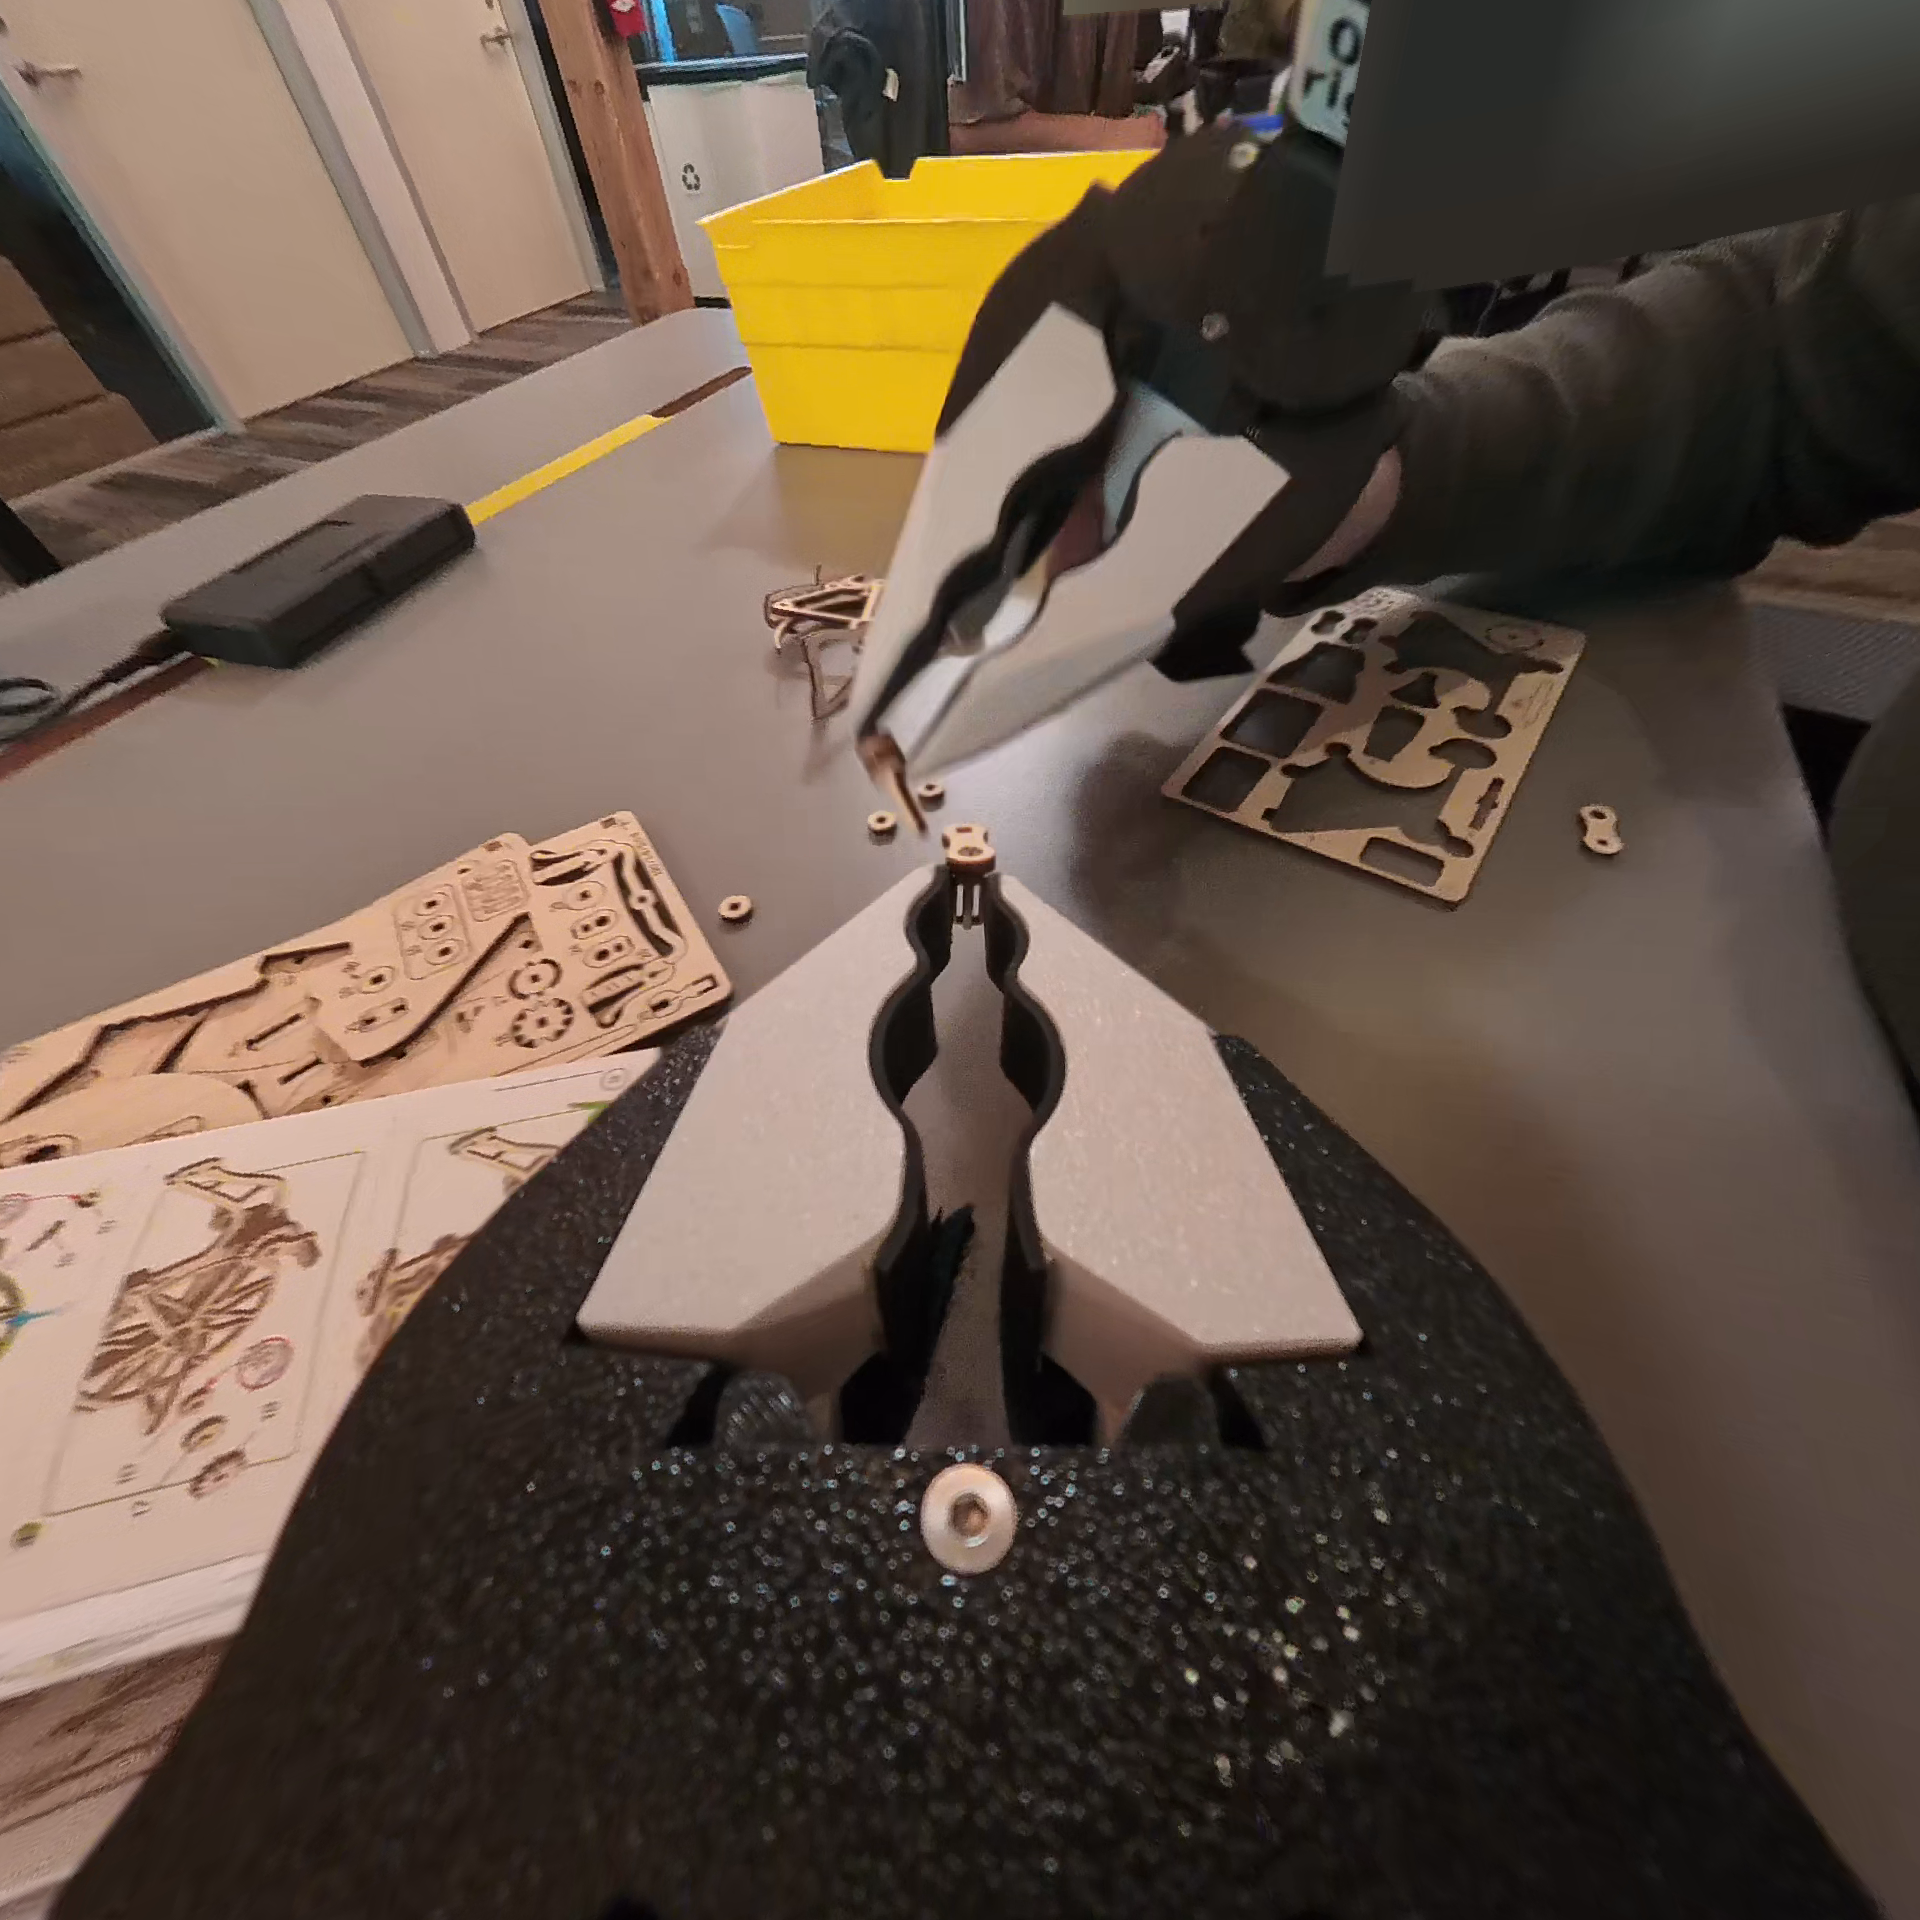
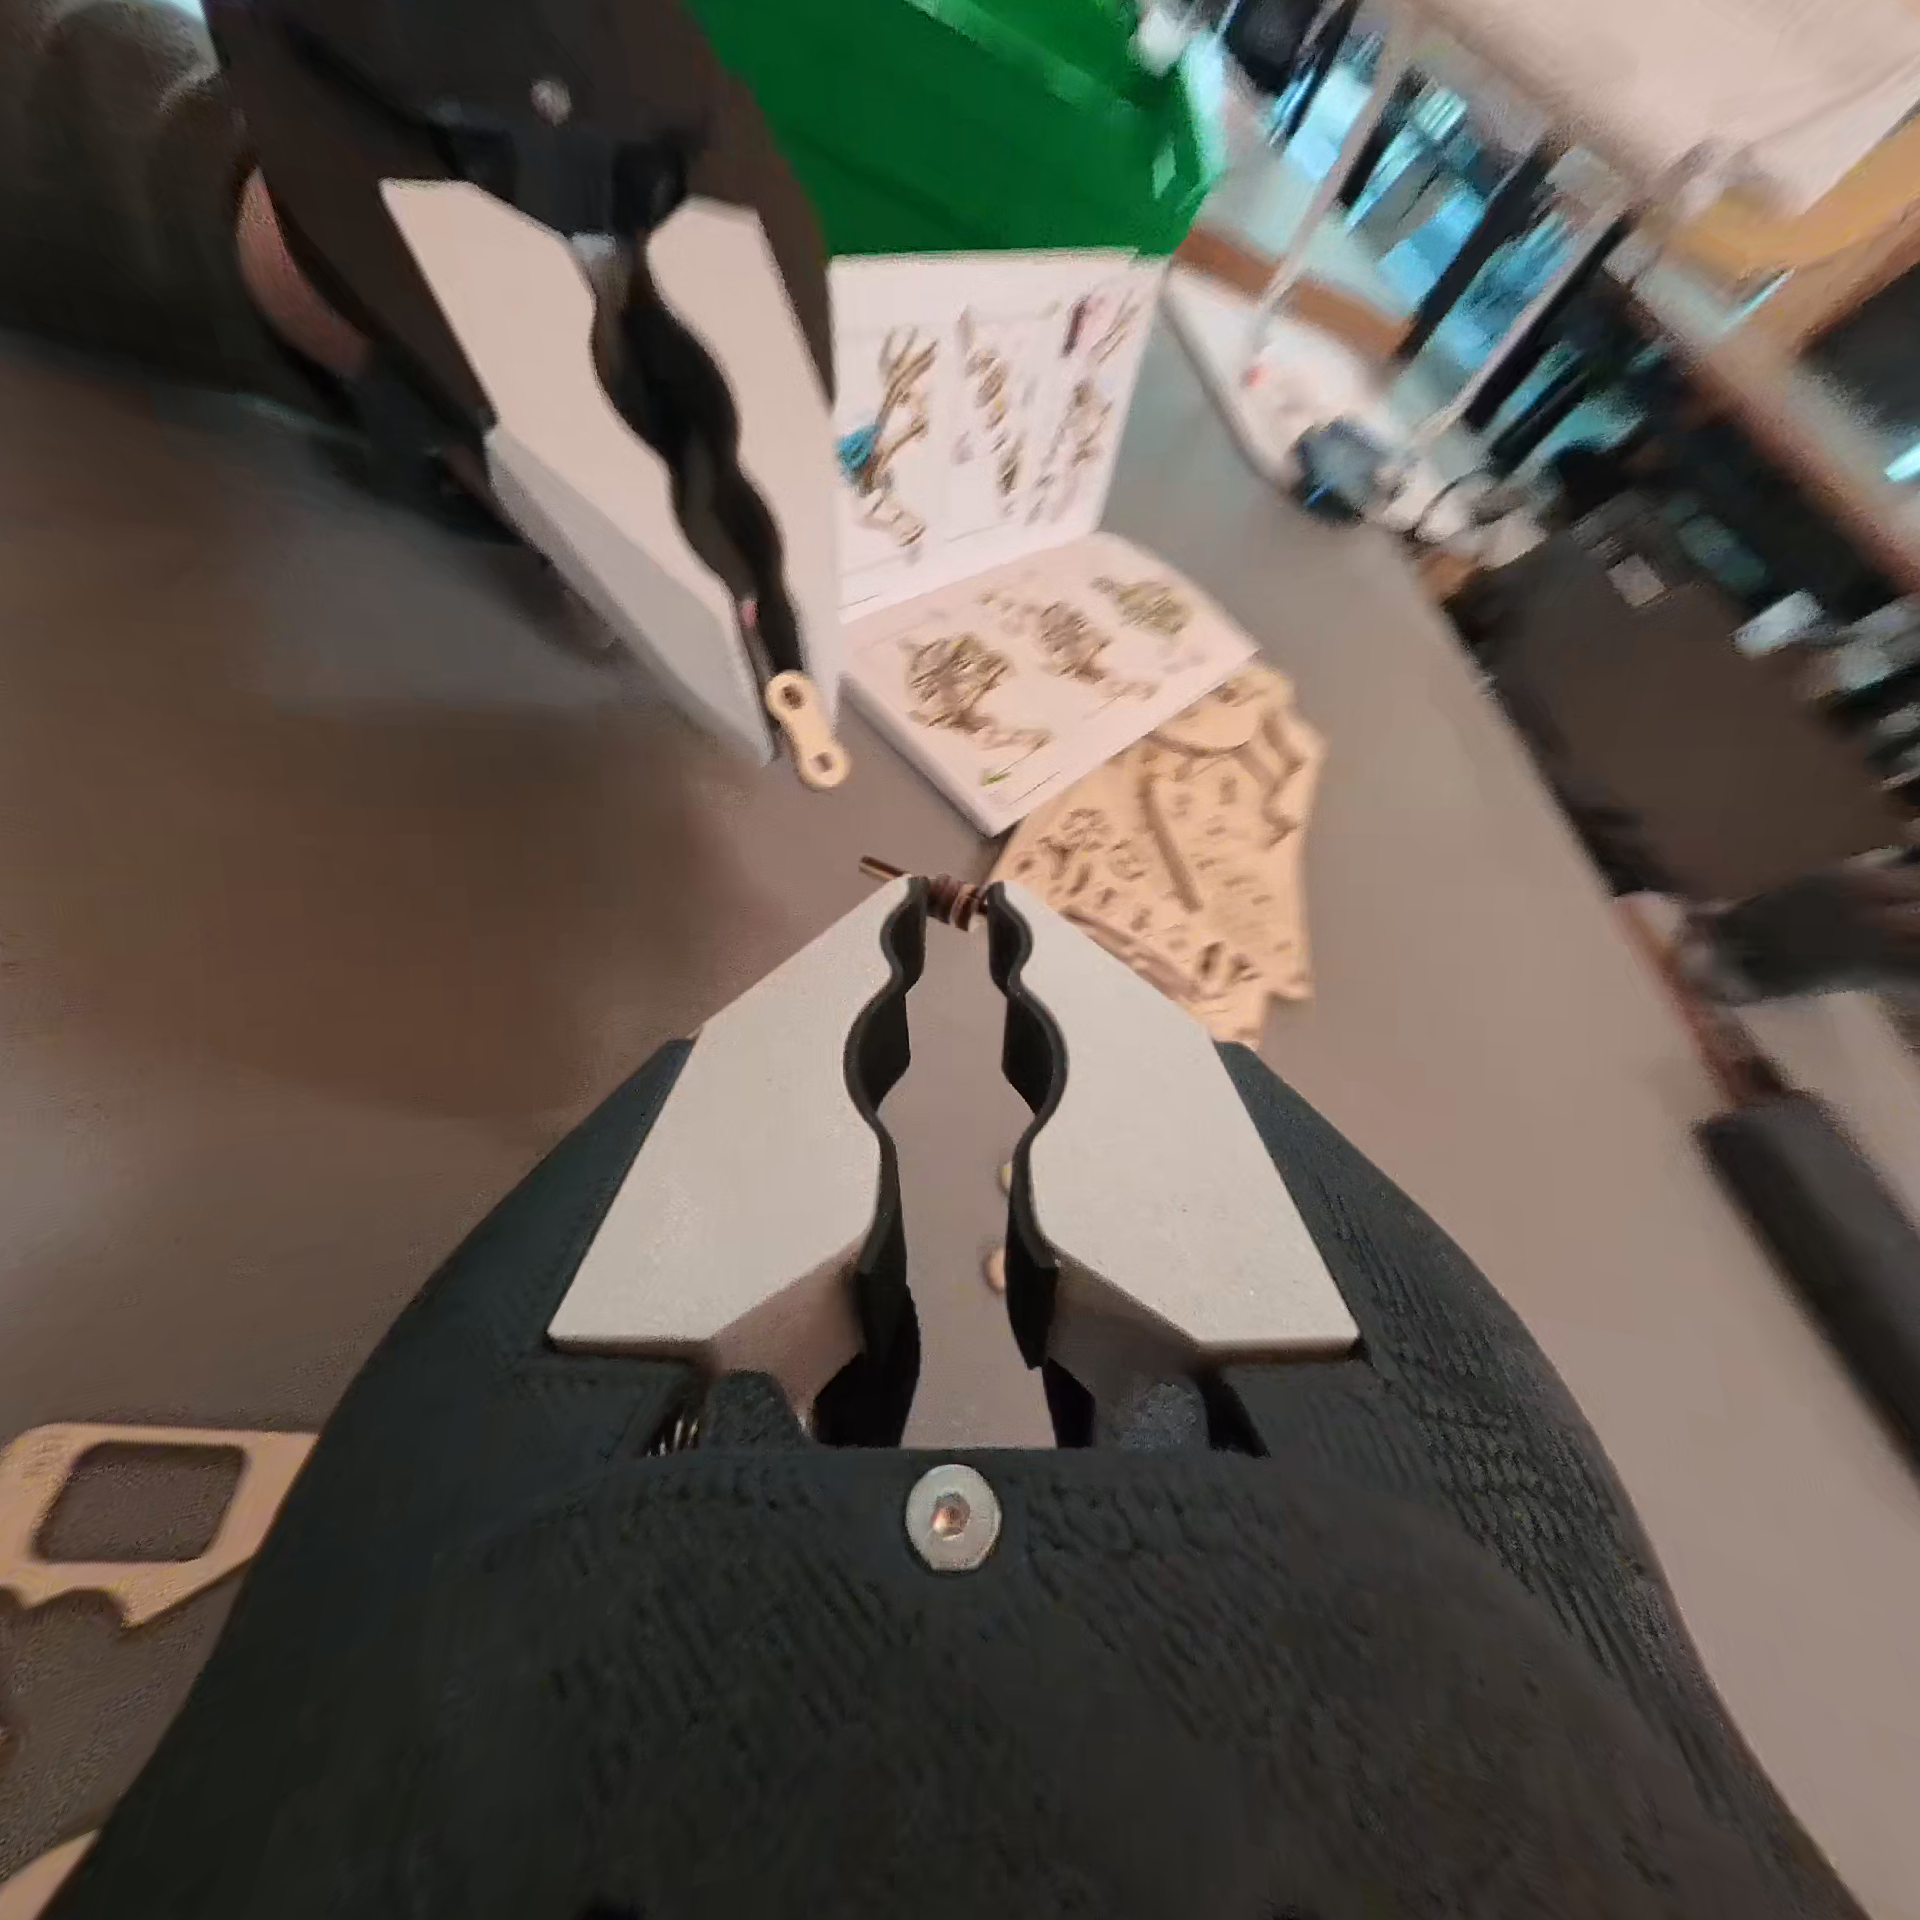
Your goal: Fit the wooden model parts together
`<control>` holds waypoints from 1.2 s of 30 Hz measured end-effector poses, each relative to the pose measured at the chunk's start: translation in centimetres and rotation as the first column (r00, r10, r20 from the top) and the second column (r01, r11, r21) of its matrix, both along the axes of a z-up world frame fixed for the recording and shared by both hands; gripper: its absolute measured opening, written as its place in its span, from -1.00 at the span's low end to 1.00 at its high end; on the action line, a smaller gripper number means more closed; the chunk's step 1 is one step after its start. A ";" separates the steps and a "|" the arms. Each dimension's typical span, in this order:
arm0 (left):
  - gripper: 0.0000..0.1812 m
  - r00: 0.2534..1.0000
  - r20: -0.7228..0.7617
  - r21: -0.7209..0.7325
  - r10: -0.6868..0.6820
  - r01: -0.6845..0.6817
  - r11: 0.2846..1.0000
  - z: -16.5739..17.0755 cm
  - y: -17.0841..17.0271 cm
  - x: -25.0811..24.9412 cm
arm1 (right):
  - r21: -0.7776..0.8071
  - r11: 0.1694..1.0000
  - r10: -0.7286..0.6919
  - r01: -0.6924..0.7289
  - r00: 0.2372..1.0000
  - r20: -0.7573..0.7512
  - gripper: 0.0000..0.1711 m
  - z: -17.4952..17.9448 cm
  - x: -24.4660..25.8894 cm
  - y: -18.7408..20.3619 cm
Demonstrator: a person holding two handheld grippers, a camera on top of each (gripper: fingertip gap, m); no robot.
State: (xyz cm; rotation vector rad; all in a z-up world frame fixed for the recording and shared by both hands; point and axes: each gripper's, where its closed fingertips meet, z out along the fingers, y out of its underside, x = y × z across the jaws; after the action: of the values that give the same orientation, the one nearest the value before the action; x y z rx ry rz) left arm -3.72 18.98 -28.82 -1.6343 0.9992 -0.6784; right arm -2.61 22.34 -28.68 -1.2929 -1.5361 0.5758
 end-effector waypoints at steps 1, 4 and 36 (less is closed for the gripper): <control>-0.96 1.000 0.015 -0.022 -0.011 0.011 1.000 0.0 -0.2 0.2 | 0.064 0.998 0.005 -0.002 0.999 -0.046 -0.89 1.1 0.2 0.1; -0.96 0.995 0.085 -0.099 -0.055 0.064 0.993 0.3 -0.9 0.9 | 0.289 0.955 0.095 -0.065 0.991 -0.092 -0.89 3.2 0.4 -1.3; -0.96 0.924 0.350 -0.461 -0.152 0.311 0.831 0.3 -3.0 1.9 | 0.618 0.764 0.278 -0.186 0.959 -0.055 -0.90 2.6 1.0 -5.0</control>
State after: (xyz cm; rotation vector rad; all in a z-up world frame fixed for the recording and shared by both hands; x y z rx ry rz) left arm -1.77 15.99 -28.55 -1.7930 0.8418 -1.4175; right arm -1.59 17.35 -26.06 -0.5534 -1.5897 0.2713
